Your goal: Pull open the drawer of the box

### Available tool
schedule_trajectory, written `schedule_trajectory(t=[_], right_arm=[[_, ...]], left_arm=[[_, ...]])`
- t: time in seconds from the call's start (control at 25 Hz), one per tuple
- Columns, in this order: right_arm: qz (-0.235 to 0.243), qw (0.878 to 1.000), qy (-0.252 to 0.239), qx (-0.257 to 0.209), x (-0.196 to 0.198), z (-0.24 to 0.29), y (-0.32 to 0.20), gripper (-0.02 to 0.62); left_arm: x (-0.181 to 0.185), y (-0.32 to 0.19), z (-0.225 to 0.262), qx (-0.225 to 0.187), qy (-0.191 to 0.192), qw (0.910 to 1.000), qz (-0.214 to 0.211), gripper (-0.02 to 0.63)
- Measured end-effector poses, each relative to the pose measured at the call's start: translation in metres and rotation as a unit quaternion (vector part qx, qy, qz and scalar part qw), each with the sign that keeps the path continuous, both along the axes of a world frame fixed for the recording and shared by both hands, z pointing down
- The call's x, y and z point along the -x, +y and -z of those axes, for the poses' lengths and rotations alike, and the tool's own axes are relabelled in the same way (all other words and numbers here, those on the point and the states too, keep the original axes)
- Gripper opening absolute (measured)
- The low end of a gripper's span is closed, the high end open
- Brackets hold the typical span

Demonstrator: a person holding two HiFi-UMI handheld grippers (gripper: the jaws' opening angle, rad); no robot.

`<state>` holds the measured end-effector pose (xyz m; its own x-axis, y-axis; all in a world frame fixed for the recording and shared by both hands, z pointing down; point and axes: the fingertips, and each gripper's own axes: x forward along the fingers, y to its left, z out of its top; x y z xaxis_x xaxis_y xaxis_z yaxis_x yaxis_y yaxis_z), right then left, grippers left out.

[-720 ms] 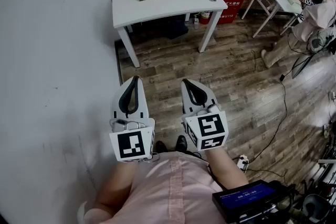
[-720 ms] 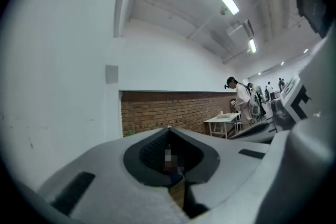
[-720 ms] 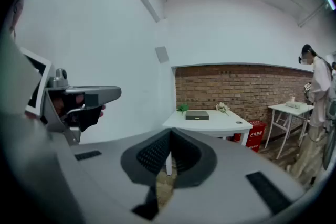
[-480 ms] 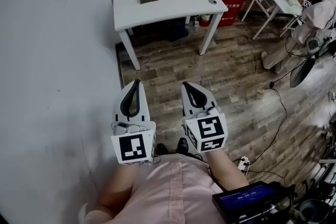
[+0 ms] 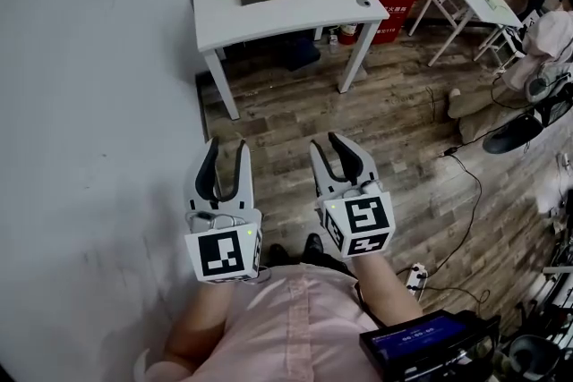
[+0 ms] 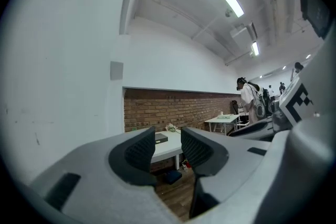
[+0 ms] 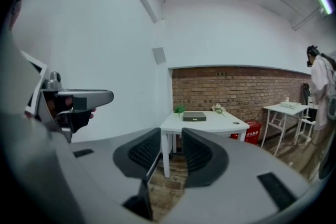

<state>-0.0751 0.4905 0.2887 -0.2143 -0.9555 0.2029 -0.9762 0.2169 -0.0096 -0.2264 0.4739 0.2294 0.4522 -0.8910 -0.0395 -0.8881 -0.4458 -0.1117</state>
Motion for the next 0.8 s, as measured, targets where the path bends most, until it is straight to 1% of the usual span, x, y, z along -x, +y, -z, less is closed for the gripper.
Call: schedule_trajectory(t=[0.16,0.36,0.6,0.8], right_arm=[[-0.009,1.000,0.006,0.003,0.002,-0.003,0.001,0.130],[-0.010,1.000,0.011,0.009,0.003,-0.012,-0.011,0.131],[-0.001,1.000,0.011,0.013,-0.010,-0.027,-0.047,0.127],[0.016,1.000,0.008,0.015,-0.024,-0.032,-0.096,0.124]], left_arm=[[0.005,0.000,-0.001,-0.001,-0.003,1.0000,-0.002,0.152],[0.007,-0.015,-0.015,0.014,-0.007,0.9999,-0.003,0.152],[-0.004,-0.046,-0.026,0.015,-0.014,0.9998,0.006,0.152],[-0.022,-0.087,-0.032,0.021,-0.030,0.9992,0.017,0.152]])
